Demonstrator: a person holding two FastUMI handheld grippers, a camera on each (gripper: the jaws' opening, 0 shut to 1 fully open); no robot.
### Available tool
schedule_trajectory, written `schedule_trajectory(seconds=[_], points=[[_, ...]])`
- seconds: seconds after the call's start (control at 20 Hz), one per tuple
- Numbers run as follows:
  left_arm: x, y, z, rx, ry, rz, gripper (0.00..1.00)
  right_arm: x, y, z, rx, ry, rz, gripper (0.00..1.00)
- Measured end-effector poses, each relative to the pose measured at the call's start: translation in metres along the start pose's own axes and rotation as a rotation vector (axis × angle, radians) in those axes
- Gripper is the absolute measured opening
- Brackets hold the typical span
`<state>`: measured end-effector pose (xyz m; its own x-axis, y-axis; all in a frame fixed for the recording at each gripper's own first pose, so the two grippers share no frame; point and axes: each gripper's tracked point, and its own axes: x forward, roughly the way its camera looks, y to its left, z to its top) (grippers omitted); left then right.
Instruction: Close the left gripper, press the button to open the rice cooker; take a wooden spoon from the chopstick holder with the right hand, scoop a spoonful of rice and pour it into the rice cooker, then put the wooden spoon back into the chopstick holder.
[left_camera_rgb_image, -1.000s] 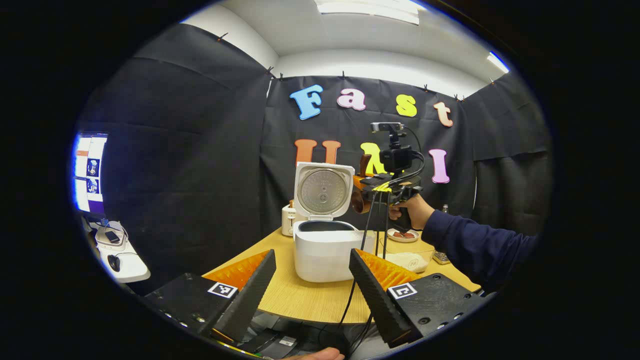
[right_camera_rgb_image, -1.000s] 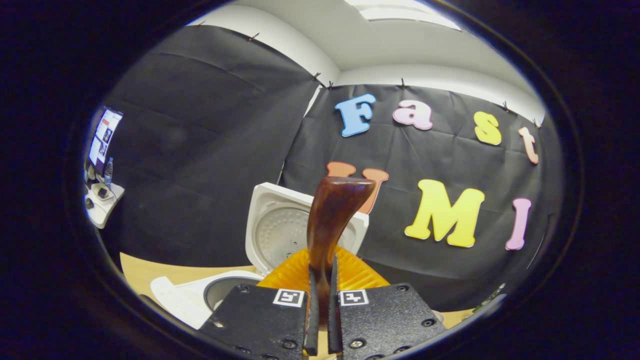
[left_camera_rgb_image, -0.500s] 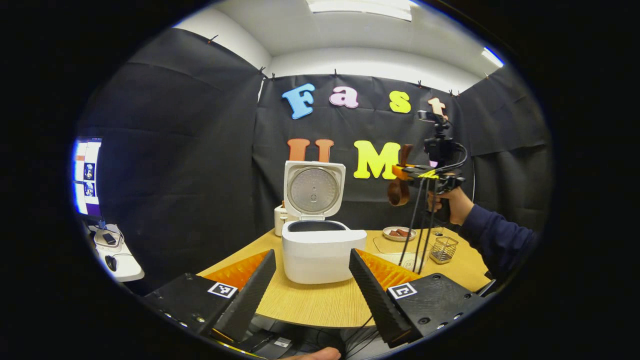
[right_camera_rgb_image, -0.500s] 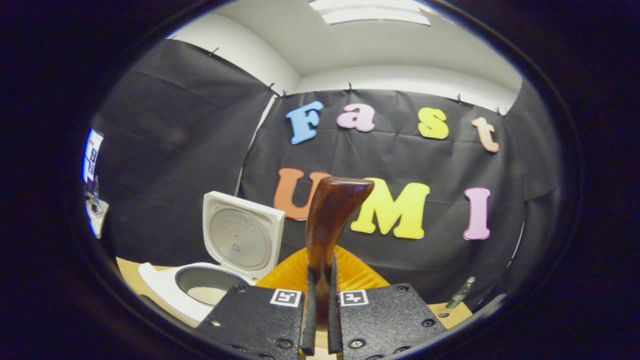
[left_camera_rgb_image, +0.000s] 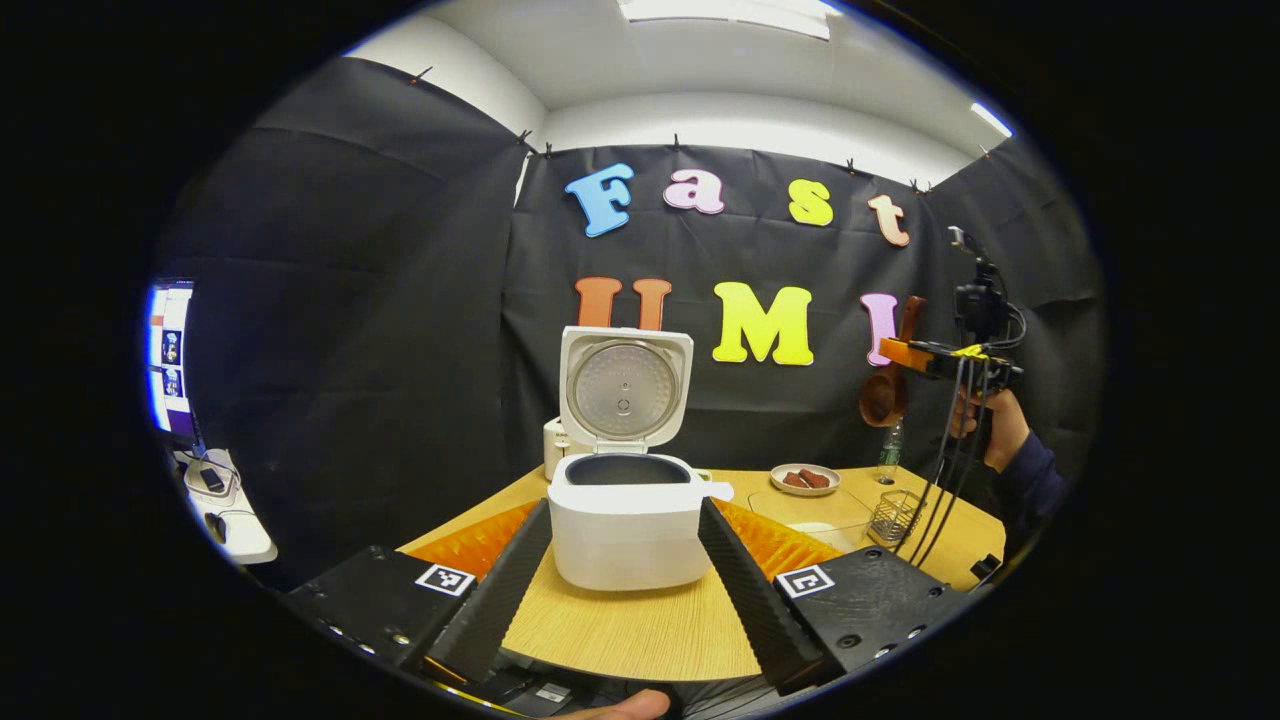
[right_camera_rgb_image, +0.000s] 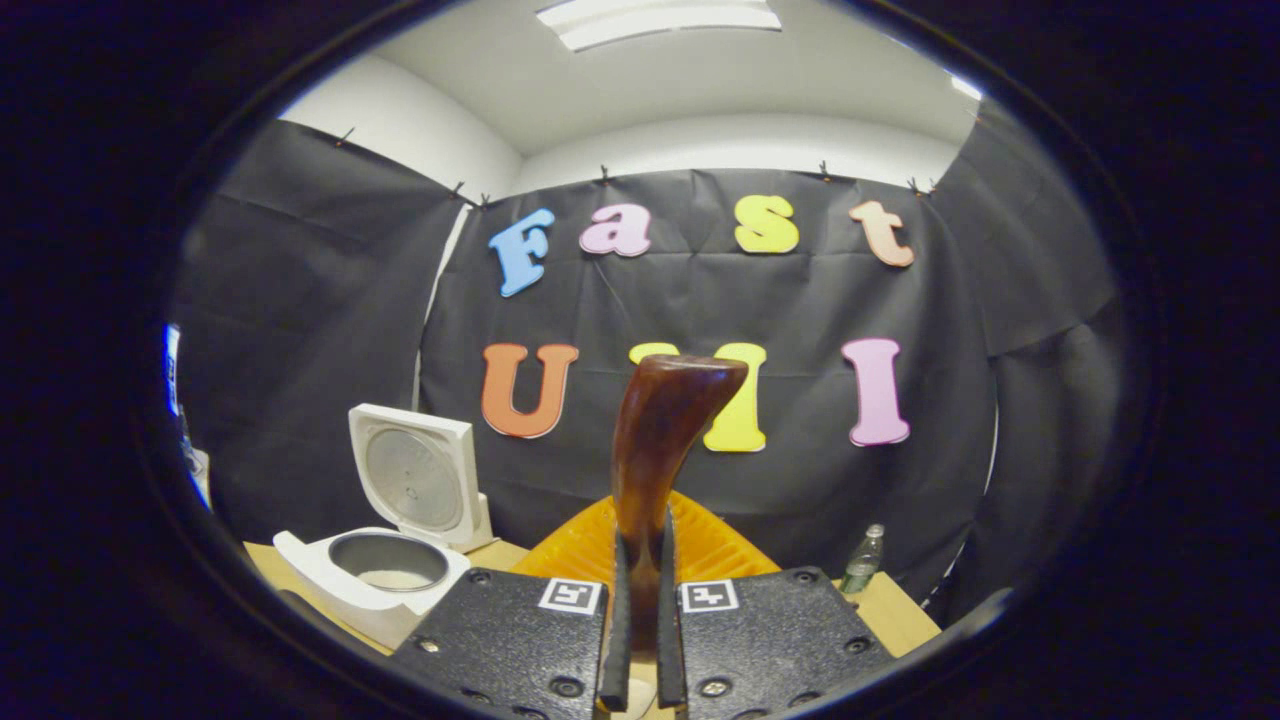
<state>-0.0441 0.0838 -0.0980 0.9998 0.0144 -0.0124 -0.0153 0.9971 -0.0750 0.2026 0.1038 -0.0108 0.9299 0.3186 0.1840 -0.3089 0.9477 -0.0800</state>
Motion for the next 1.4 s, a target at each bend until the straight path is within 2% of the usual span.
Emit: schedule_trajectory(seconds=[0.3,0.5,0.75,0.85,1.0,1.2,1.25,1.3,1.35,1.4], points=[[0.022,-0.007,0.024,-0.004,-0.041,0.027,0.94,-0.009,-0.066,-0.023,0.047,0.086,-0.099,0.18],[0.042,-0.025,0.028,-0.006,-0.041,0.004,0.94,-0.016,-0.096,-0.047,0.082,0.141,-0.138,0.19],[0.063,-0.04,0.035,0.01,-0.051,0.005,0.94,-0.011,-0.113,-0.08,0.136,0.182,-0.126,0.17],[0.072,-0.05,0.037,0.018,-0.071,-0.016,0.94,-0.008,-0.122,-0.102,0.139,0.212,-0.13,0.21],[0.086,-0.062,0.036,0.016,-0.098,-0.026,0.94,-0.003,-0.14,-0.132,0.168,0.242,-0.163,0.22],[0.104,-0.07,0.037,0.012,-0.099,-0.029,0.94,0.002,-0.146,-0.159,0.243,0.285,-0.14,0.22],[0.109,-0.073,0.037,0.022,-0.096,-0.027,0.94,0.004,-0.151,-0.16,0.235,0.285,-0.155,0.25],[0.11,-0.074,0.038,0.034,-0.096,-0.024,0.94,0.003,-0.162,-0.159,0.215,0.28,-0.194,0.34],[0.113,-0.076,0.039,0.047,-0.096,-0.023,0.94,-0.002,-0.17,-0.154,0.193,0.266,-0.232,0.65],[0.118,-0.077,0.039,0.056,-0.095,-0.02,0.94,-0.006,-0.173,-0.15,0.175,0.257,-0.26,0.74]])
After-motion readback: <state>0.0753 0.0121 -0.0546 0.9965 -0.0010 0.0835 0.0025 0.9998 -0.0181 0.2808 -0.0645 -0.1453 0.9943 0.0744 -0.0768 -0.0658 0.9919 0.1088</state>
